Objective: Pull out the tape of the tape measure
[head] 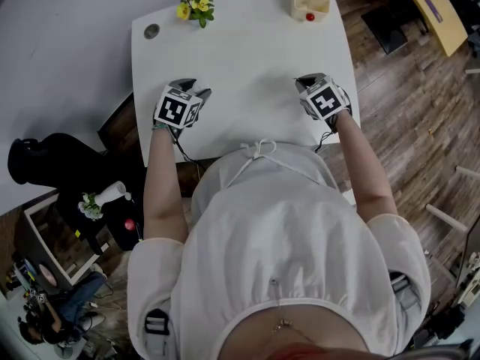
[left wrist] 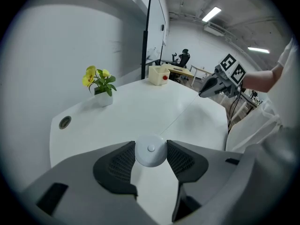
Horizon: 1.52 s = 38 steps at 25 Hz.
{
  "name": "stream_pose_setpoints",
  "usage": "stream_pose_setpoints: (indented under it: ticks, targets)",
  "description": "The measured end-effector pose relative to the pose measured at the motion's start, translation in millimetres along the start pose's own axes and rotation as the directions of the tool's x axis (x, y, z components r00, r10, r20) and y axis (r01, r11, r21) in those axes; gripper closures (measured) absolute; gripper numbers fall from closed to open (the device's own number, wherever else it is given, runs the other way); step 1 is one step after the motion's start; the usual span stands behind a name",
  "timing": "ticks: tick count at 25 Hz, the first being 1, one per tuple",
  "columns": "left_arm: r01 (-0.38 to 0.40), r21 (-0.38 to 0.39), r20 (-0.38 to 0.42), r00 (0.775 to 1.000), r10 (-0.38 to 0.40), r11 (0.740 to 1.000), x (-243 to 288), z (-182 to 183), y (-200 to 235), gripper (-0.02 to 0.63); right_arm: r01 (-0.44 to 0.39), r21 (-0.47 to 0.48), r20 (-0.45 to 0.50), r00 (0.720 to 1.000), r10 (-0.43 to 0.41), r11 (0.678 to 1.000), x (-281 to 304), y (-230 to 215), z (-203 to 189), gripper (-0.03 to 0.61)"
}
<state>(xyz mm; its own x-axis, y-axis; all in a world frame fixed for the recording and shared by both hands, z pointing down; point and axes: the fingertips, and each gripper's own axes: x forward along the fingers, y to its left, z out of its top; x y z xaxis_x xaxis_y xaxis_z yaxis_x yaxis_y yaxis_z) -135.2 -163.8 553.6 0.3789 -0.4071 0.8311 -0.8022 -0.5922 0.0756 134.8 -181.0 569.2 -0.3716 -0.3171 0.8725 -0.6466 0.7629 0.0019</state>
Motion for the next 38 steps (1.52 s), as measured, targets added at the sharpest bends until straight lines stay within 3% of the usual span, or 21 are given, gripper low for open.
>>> stream_pose_setpoints:
  ticks: [9,13,21,26,30,33,38]
  targets:
    - [-0.070,0.010,-0.050,0.996,0.071,0.997,2,-12,16,0.388,0.140,-0.038,-0.026,0.990,-0.141,0.989,-4,-31,-7,0.571]
    - [-0.051,-0.059,-0.022,0.999,0.050,0.997,-4,-16,24,0.388,0.090,0.056,-0.037,0.995,-0.088,0.994,0,-36,-24,0.571]
    - [-0.032,-0.052,-0.040,0.999,0.030,0.998,4,-19,22,0.387,0.117,0.053,-0.058,0.992,-0.114,0.992,3,-40,-27,0.571]
    - [-0.101,-0.027,-0.086,0.991,0.098,0.995,5,-31,41,0.388,0.205,0.009,-0.082,0.976,-0.204,0.979,-4,-59,-29,0.571]
    - [-0.103,-0.051,-0.088,0.991,0.098,0.993,3,-36,48,0.387,0.172,0.088,-0.097,0.982,-0.163,0.981,3,-63,-46,0.571]
    - [-0.105,-0.060,-0.097,0.990,0.099,0.993,9,-39,48,0.387,0.198,0.091,-0.088,0.978,-0.190,0.976,2,-67,-41,0.571]
    - [-0.075,-0.068,-0.094,0.993,0.069,0.995,17,-38,41,0.387,0.160,0.113,-0.089,0.985,-0.150,0.981,15,-56,-42,0.571]
